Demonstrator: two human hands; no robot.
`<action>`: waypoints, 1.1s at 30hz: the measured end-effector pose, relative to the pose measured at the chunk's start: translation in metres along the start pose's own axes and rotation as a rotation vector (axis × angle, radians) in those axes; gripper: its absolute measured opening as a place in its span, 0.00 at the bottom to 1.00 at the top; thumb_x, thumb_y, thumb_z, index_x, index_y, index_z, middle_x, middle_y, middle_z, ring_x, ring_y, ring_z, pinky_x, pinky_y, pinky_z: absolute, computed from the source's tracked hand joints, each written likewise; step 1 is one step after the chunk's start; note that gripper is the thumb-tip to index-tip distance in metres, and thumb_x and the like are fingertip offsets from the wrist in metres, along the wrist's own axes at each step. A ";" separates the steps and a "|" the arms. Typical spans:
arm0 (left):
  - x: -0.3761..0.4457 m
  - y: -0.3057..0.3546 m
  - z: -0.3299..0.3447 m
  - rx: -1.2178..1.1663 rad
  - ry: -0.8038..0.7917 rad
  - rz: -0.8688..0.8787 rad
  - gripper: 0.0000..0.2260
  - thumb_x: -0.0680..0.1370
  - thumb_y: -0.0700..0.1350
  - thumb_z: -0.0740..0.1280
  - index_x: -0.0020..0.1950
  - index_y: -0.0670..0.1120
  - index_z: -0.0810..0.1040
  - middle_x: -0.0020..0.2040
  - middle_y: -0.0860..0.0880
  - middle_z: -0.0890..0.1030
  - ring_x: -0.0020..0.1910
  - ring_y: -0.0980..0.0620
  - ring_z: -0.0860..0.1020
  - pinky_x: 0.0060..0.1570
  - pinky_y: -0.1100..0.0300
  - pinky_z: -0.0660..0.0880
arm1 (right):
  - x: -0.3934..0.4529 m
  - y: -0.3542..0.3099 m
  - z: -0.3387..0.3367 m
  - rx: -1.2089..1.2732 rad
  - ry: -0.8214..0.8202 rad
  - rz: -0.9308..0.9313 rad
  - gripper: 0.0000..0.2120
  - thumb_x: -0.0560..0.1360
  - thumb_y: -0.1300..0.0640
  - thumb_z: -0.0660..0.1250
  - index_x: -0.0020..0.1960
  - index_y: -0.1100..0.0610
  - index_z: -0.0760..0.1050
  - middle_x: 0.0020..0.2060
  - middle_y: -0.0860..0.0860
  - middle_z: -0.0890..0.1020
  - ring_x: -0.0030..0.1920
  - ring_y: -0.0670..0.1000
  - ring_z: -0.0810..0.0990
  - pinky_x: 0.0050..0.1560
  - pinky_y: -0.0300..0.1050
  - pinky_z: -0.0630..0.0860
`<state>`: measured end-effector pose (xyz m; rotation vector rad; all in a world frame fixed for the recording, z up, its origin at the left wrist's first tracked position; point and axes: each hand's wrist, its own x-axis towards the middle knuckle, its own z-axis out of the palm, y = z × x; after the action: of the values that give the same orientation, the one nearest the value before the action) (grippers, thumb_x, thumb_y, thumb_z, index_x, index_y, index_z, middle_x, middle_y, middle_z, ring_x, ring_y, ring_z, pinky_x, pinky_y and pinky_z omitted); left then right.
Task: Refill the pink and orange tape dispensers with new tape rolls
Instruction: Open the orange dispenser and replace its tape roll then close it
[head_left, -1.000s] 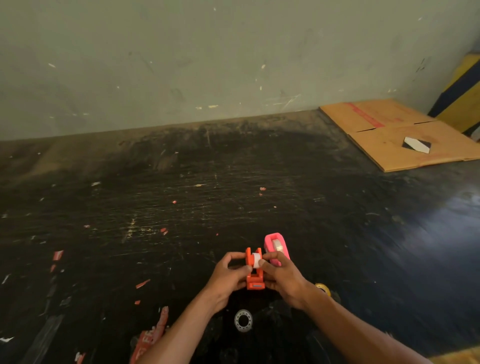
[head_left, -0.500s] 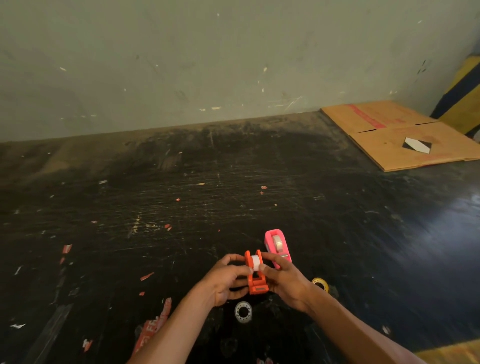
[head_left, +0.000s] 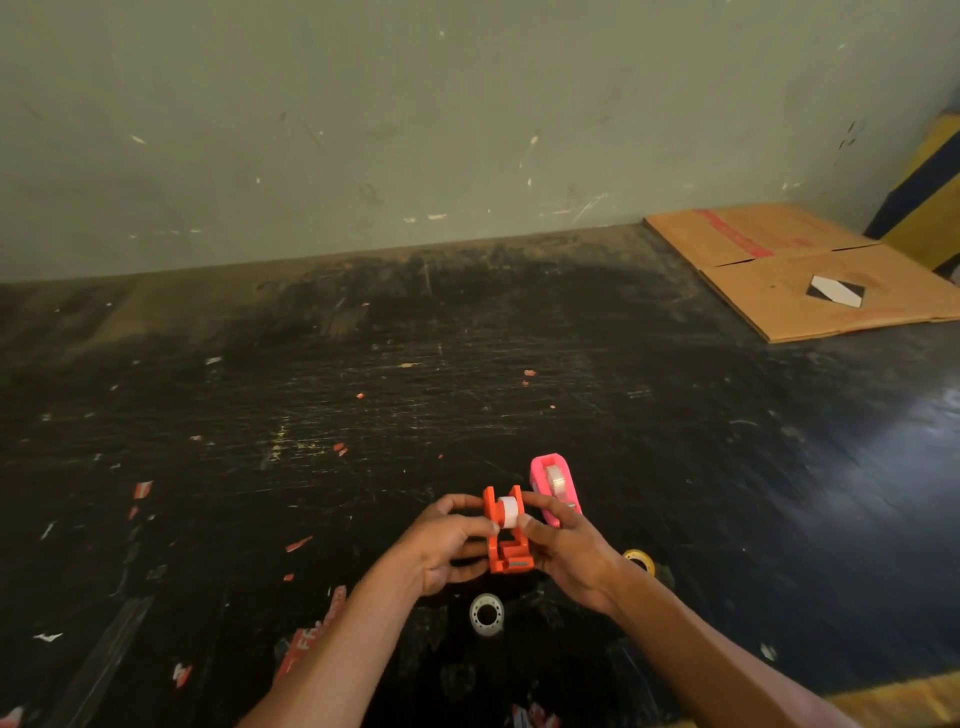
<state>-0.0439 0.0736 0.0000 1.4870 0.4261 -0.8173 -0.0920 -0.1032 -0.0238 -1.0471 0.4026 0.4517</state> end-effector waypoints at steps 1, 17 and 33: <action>0.000 0.000 0.002 0.020 0.023 0.020 0.18 0.75 0.34 0.72 0.61 0.49 0.77 0.51 0.42 0.87 0.51 0.44 0.86 0.53 0.47 0.80 | 0.000 0.001 0.001 0.008 0.008 -0.005 0.18 0.81 0.64 0.63 0.70 0.55 0.72 0.58 0.62 0.82 0.55 0.59 0.84 0.53 0.56 0.82; 0.012 -0.042 -0.064 0.745 0.369 0.000 0.23 0.75 0.42 0.73 0.67 0.51 0.67 0.62 0.46 0.75 0.55 0.47 0.78 0.52 0.52 0.79 | 0.008 0.007 -0.014 0.069 0.128 0.062 0.21 0.81 0.65 0.63 0.72 0.54 0.70 0.63 0.61 0.76 0.60 0.59 0.79 0.53 0.56 0.80; -0.012 -0.023 -0.018 0.655 0.066 0.361 0.21 0.80 0.56 0.66 0.73 0.53 0.72 0.66 0.50 0.79 0.63 0.52 0.78 0.62 0.53 0.76 | -0.001 0.010 0.000 -0.080 -0.007 0.061 0.21 0.80 0.65 0.64 0.72 0.56 0.70 0.65 0.65 0.77 0.63 0.62 0.78 0.56 0.55 0.80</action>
<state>-0.0633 0.0965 -0.0091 2.1219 -0.0868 -0.6421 -0.0986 -0.0991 -0.0303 -1.1128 0.4136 0.5299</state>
